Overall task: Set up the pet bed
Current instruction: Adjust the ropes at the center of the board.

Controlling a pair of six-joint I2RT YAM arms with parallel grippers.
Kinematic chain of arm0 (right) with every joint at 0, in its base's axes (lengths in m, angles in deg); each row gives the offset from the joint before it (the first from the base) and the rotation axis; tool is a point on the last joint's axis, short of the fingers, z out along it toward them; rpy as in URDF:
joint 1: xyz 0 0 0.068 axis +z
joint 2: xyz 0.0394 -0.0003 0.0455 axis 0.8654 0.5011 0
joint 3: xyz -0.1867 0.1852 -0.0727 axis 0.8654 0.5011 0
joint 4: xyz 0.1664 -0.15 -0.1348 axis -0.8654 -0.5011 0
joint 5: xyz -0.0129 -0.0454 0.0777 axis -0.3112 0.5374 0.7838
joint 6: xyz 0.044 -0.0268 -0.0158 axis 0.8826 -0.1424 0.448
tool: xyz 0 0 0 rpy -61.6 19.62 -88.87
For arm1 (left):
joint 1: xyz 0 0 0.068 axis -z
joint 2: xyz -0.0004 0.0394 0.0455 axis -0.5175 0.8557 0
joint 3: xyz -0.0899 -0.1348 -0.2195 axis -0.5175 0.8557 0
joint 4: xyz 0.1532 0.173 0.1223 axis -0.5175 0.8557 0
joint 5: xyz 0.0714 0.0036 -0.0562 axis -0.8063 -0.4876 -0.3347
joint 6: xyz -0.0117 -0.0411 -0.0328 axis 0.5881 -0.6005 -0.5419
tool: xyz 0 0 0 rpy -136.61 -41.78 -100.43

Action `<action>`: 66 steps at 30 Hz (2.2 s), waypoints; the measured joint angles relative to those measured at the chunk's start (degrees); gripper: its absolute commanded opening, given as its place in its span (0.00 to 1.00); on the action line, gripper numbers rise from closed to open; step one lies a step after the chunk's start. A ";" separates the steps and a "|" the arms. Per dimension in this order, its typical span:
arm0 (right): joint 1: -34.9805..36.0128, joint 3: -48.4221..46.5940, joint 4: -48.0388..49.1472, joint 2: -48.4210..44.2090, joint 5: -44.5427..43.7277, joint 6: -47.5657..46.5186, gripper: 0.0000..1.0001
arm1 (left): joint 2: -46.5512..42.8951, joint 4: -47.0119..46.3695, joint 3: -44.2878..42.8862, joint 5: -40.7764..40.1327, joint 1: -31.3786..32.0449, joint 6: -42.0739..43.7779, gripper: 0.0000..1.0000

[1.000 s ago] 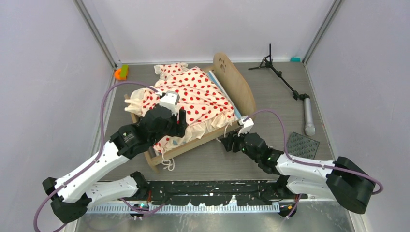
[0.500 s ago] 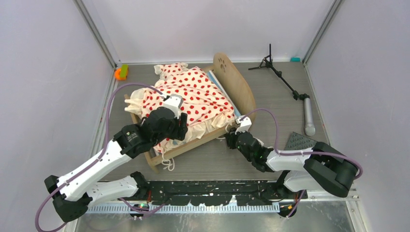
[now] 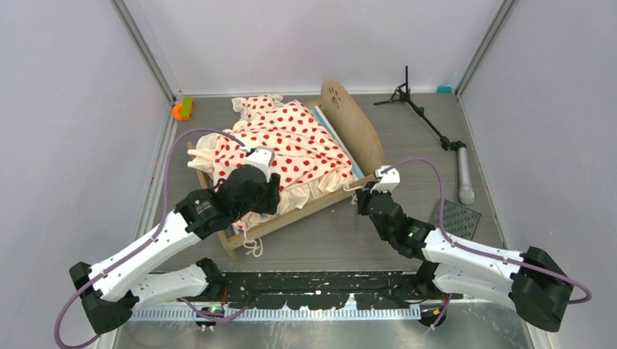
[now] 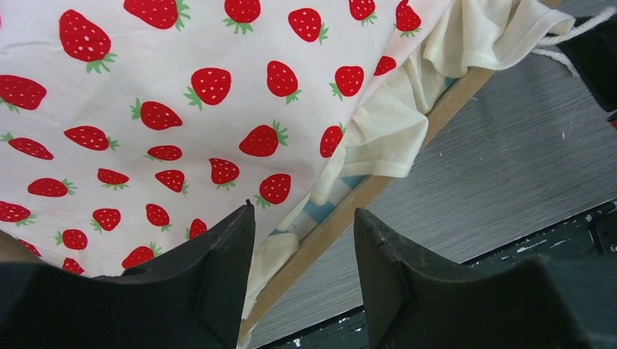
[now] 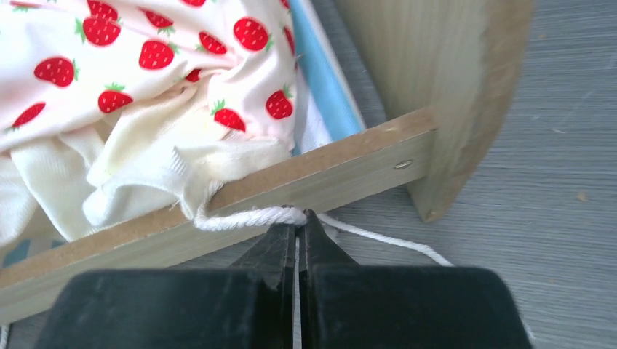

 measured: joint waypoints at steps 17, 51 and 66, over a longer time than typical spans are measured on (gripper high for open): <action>-2.62 -11.26 -30.45 1.73 -13.94 4.94 0.00 | 4.02 -0.11 -0.07 -2.32 7.96 0.31 0.48; -19.21 -15.67 -33.27 -0.79 -3.43 4.94 0.00 | 2.47 -7.82 19.47 -8.55 23.78 -15.26 0.40; -19.37 -18.08 -48.74 -7.78 23.91 3.48 0.62 | 0.02 -5.22 21.57 -9.68 11.30 -22.10 0.41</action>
